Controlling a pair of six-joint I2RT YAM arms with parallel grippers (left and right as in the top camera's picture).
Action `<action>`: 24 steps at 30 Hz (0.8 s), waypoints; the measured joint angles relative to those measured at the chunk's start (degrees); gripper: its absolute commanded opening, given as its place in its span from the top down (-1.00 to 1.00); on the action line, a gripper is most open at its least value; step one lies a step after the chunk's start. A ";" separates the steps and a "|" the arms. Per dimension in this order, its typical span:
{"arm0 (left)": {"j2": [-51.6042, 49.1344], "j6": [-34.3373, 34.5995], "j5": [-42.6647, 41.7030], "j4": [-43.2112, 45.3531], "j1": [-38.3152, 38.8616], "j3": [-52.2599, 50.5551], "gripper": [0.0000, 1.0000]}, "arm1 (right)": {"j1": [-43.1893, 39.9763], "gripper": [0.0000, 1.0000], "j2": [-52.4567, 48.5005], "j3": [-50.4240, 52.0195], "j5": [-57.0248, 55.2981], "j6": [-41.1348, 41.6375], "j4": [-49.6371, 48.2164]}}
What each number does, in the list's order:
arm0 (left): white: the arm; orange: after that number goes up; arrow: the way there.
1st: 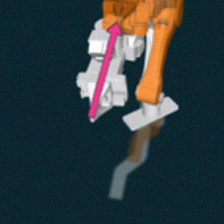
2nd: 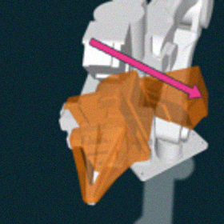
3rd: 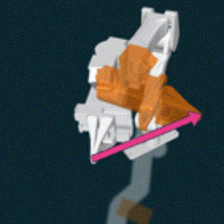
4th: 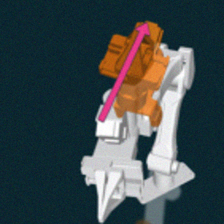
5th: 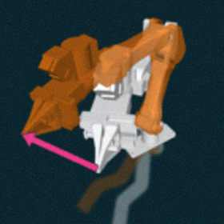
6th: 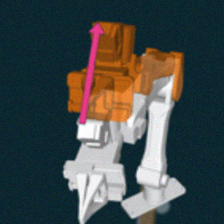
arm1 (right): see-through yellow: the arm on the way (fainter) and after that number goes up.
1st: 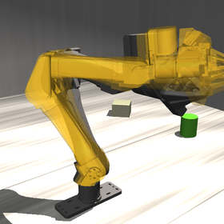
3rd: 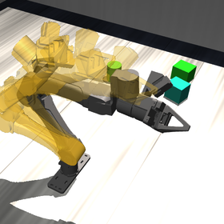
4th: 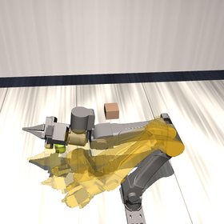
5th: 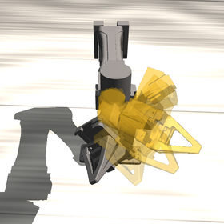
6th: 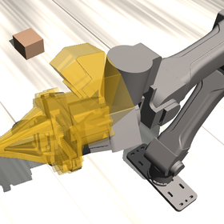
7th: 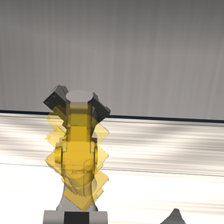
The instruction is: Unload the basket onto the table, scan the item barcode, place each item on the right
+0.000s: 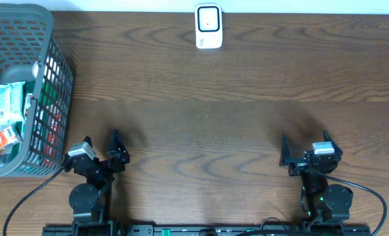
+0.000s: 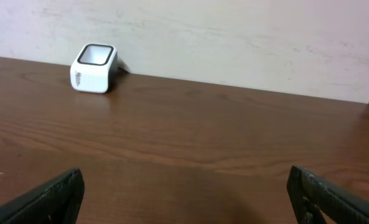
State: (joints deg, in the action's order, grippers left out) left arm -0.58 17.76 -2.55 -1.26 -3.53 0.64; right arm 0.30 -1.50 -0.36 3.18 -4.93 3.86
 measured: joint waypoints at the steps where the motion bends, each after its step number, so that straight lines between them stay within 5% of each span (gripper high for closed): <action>1: 0.00 0.00 0.00 0.00 0.00 0.00 -0.68 | 0.00 -0.99 0.00 0.00 0.00 0.00 0.00; 24: -0.02 -2.91 0.44 -4.26 -0.02 2.49 -0.68 | 0.00 -0.99 0.00 0.00 0.00 0.00 -0.02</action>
State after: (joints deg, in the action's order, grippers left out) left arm -0.60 14.85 -2.11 -5.52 -3.55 3.14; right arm 0.30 -1.50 -0.36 3.18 -4.93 3.84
